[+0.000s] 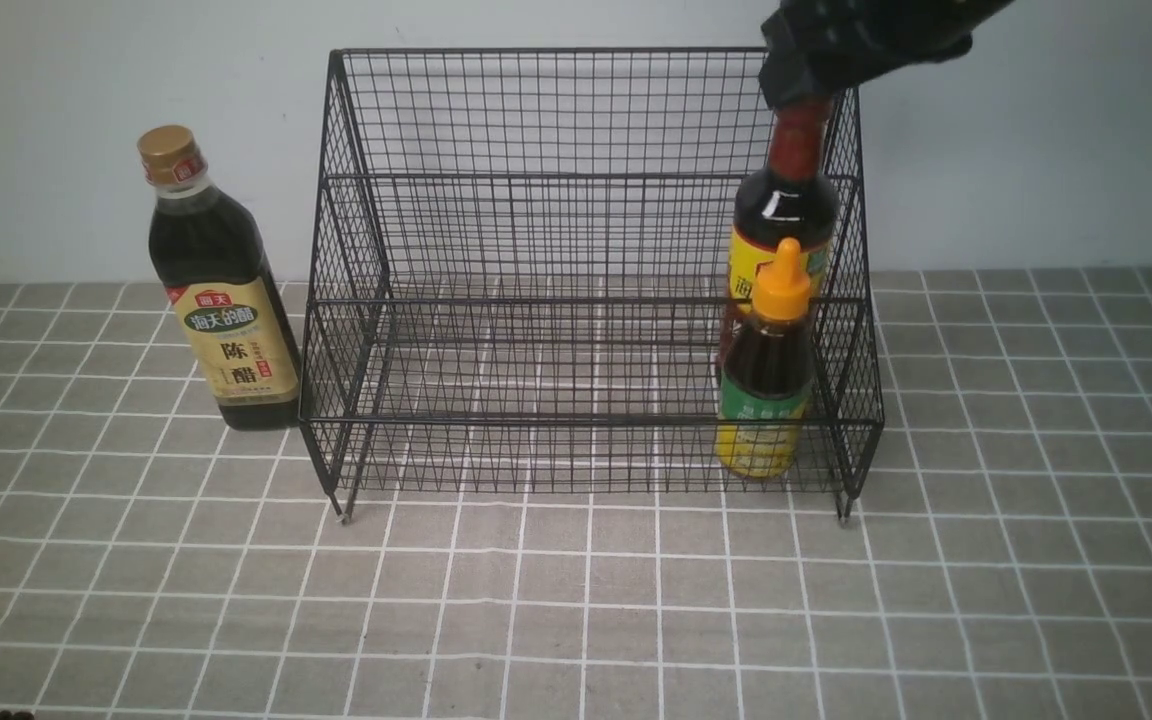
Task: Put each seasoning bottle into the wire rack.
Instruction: Use the left arm to grab the condiment bottle closest to it
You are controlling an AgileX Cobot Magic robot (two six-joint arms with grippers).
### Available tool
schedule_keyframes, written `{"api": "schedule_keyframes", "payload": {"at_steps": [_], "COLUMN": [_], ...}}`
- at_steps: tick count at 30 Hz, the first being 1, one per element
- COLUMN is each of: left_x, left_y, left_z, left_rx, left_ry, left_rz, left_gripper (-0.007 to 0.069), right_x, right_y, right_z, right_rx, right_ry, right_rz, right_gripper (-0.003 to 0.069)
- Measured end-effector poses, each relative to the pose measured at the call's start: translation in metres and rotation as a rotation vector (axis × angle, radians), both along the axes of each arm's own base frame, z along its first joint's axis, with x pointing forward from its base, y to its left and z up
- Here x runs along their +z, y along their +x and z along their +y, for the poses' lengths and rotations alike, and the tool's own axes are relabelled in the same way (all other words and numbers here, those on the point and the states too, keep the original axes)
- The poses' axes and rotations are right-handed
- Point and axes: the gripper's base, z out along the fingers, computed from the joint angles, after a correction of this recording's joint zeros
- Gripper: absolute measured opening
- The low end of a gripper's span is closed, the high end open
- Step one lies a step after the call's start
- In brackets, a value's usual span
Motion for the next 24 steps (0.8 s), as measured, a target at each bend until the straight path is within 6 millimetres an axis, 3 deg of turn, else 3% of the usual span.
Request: {"api": "schedule_keyframes", "payload": {"at_steps": [4, 9, 10, 11, 15, 17, 18, 19, 24], "left_x": [0.000, 0.000, 0.000, 0.000, 0.000, 0.000, 0.000, 0.000, 0.000], "left_y": [0.000, 0.000, 0.000, 0.000, 0.000, 0.000, 0.000, 0.000, 0.000], "left_z": [0.000, 0.000, 0.000, 0.000, 0.000, 0.000, 0.000, 0.000, 0.000], "left_rx": [0.000, 0.000, 0.000, 0.000, 0.000, 0.000, 0.000, 0.000, 0.000], "left_ry": [0.000, 0.000, 0.000, 0.000, 0.000, 0.000, 0.000, 0.000, 0.000], "left_rz": [0.000, 0.000, 0.000, 0.000, 0.001, 0.001, 0.001, 0.001, 0.001], "left_gripper": [-0.0007, -0.0007, -0.0007, -0.0007, -0.0007, -0.0007, -0.0007, -0.0007, -0.0007], "right_x": [0.036, 0.100, 0.105, 0.124, 0.158, 0.164, 0.164, 0.163, 0.129], "right_y": [-0.025, -0.091, -0.097, -0.122, -0.179, -0.208, -0.211, -0.236, -0.290], "right_z": [-0.009, -0.035, -0.037, -0.048, -0.074, -0.087, -0.088, -0.098, -0.120], "right_rx": [-0.009, -0.045, -0.049, -0.070, -0.162, -0.200, -0.206, -0.228, -0.292], "right_ry": [0.019, 0.044, 0.045, 0.051, 0.091, 0.105, 0.108, 0.119, 0.144], "right_rz": [-0.074, -0.183, -0.190, -0.232, -0.340, -0.372, -0.372, -0.389, -0.372], "right_gripper": [0.0441, 0.0353, 0.0342, 0.0293, 0.0126, 0.0056, 0.0043, 0.0013, -0.0011]}}
